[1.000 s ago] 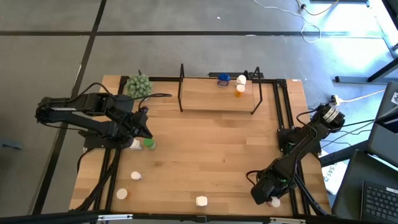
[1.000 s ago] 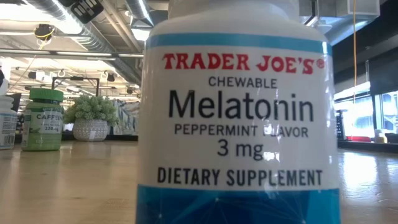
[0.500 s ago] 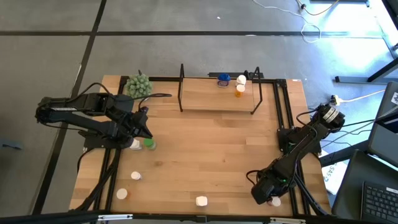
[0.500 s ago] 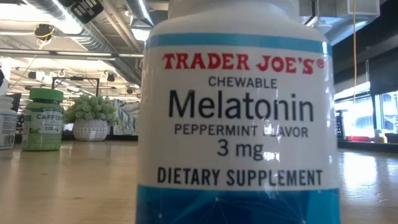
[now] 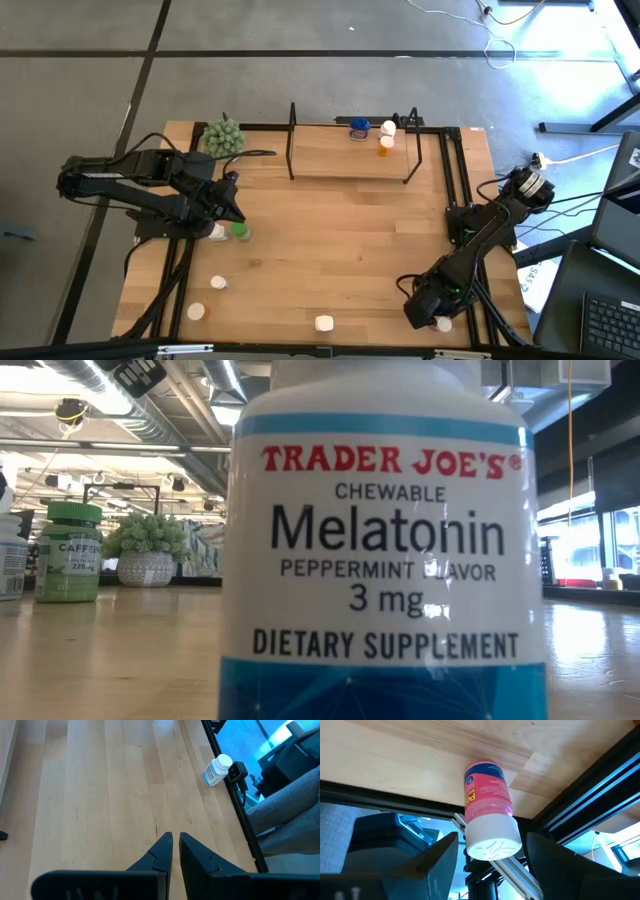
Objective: Pick and place medicine bottles onto shelf by color
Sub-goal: Put the pink pill bottle on the shelf
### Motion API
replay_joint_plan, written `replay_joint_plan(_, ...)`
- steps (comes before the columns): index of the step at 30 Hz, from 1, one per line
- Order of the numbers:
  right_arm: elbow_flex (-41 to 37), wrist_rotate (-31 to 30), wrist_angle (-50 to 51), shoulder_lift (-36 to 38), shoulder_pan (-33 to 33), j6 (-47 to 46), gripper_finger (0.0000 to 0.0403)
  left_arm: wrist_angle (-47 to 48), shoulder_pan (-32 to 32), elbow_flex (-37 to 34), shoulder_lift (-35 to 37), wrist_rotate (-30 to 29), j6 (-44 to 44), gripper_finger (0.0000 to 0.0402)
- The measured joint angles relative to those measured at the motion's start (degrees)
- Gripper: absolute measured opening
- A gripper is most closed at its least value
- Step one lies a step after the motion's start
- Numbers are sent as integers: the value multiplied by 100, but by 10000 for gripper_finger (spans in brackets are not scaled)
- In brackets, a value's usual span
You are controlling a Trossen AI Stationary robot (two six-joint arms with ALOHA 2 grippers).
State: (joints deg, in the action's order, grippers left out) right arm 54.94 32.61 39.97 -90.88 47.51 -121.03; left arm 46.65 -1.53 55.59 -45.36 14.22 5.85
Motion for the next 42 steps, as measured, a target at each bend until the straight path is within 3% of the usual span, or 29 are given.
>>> replay_joint_plan(10, 0, 128, -143, -169, 4, -1, 237, 2, 1, 0, 0, 0, 0, 27)
replay_joint_plan(16, 0, 395, -134, -169, 62, -44, 210, 0, 1, 0, 0, 0, -2, 27)
replay_joint_plan(26, 0, 327, -149, -167, 109, -167, 198, 2, -1, 0, 0, 0, -3, 27)
replay_joint_plan(32, 7, 229, -114, -156, 110, -243, 169, 2, -1, 0, 1, 0, -4, 27)
replay_joint_plan(42, 9, 175, -77, -156, 109, -164, 182, 2, -1, 0, 0, 0, -4, 27)
